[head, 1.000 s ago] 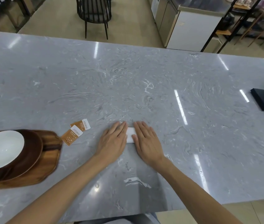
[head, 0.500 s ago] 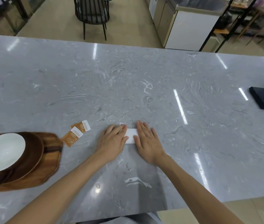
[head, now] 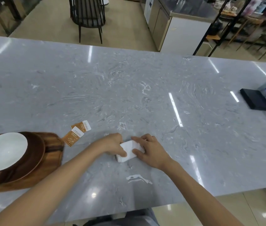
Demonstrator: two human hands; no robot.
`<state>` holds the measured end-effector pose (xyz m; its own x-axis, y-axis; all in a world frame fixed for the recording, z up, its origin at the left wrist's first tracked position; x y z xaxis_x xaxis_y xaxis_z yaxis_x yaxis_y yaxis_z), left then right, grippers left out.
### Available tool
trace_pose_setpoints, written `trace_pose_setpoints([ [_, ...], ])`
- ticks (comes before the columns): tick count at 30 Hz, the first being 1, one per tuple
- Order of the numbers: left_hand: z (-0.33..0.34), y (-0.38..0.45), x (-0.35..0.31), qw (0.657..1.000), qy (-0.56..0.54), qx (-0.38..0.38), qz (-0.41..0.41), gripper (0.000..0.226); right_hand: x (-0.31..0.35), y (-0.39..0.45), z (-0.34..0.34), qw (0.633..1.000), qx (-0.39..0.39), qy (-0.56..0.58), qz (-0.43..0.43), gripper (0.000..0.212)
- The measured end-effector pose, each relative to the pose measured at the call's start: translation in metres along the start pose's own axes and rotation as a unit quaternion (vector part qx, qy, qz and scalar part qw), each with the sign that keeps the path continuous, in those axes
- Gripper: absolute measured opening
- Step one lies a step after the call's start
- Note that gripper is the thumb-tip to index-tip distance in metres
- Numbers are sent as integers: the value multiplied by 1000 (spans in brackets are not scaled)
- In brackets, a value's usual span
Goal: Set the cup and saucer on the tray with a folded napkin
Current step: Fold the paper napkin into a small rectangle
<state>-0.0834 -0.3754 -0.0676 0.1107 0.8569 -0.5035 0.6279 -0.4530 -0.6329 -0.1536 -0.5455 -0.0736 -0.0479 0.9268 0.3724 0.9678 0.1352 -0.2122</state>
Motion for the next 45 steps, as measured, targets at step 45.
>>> trace_pose_setpoints([
  [45, 130, -260, 135, 793, -594, -84, 111, 23, 193, -233, 93, 764, -94, 607, 196, 26],
])
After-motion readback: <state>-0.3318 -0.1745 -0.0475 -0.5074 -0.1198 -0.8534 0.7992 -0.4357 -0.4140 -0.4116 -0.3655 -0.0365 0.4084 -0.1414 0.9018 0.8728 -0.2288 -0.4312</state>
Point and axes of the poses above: each hand's wrist, its own y-axis towards the middle knuckle, its own z-axis out of the palm, x = y × z, the point moved 4 cm from there along y, towards the middle knuckle, and after that the axes turned 4 degrees about -y, right-handed, at the moved point
